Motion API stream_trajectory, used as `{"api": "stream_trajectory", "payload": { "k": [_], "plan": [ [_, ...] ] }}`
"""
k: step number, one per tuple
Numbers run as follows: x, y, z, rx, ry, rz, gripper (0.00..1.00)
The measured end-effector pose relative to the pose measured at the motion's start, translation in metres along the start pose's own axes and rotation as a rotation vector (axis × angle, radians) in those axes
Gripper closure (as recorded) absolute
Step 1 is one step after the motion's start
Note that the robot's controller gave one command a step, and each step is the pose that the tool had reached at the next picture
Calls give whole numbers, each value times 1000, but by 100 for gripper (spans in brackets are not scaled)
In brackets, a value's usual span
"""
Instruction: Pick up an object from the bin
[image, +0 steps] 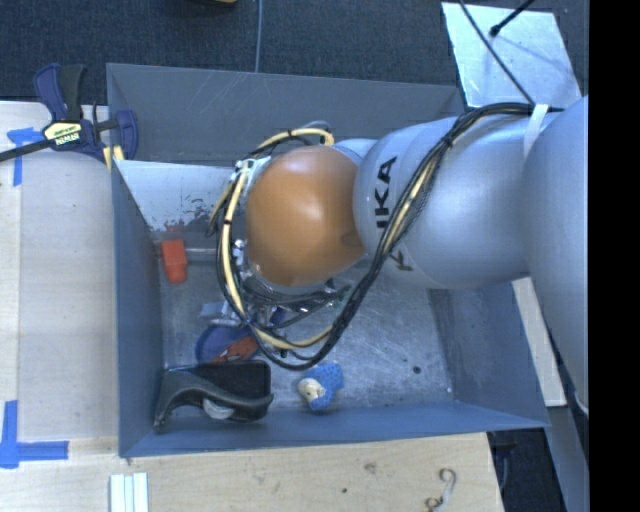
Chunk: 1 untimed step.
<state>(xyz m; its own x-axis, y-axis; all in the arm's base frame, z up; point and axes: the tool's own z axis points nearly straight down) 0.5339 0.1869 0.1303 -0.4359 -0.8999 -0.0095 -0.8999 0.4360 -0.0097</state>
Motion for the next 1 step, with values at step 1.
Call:
{"api": "stream_trajectory", "payload": {
  "k": [1],
  "plan": [
    [-2,-2,-50,-4,3,5,100]
  ]
}}
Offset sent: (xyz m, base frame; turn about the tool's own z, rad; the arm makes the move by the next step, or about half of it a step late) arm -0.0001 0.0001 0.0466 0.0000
